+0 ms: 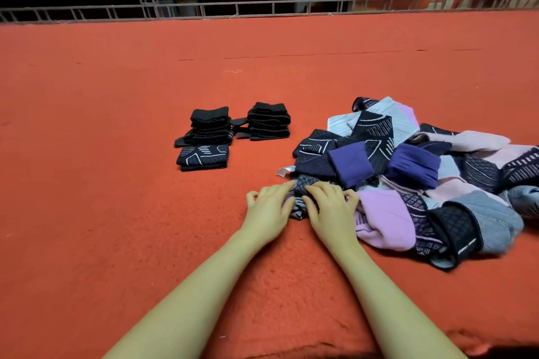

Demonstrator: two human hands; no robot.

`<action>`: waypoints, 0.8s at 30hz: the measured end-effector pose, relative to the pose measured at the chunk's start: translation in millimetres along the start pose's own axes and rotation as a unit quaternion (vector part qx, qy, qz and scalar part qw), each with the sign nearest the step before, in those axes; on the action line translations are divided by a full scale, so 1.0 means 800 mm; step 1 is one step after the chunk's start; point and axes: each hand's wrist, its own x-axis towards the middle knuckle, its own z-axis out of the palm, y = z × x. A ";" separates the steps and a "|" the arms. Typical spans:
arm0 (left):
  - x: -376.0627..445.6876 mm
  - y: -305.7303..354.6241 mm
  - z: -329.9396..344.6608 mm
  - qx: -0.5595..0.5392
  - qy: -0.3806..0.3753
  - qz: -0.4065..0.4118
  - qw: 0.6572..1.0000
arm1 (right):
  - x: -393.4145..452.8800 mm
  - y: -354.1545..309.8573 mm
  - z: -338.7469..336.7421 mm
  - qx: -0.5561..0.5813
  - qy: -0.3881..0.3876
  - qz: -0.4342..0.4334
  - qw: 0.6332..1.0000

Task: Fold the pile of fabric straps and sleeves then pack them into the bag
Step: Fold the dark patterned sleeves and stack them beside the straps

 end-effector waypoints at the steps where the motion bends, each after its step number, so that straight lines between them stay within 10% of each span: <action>1: 0.001 0.001 0.000 0.001 0.004 0.009 1.000 | 0.001 0.001 0.001 -0.001 0.003 0.000 1.000; 24: 0.052 -0.014 -0.065 -0.024 0.228 0.085 0.970 | 0.049 -0.006 -0.031 -0.015 0.094 -0.083 0.992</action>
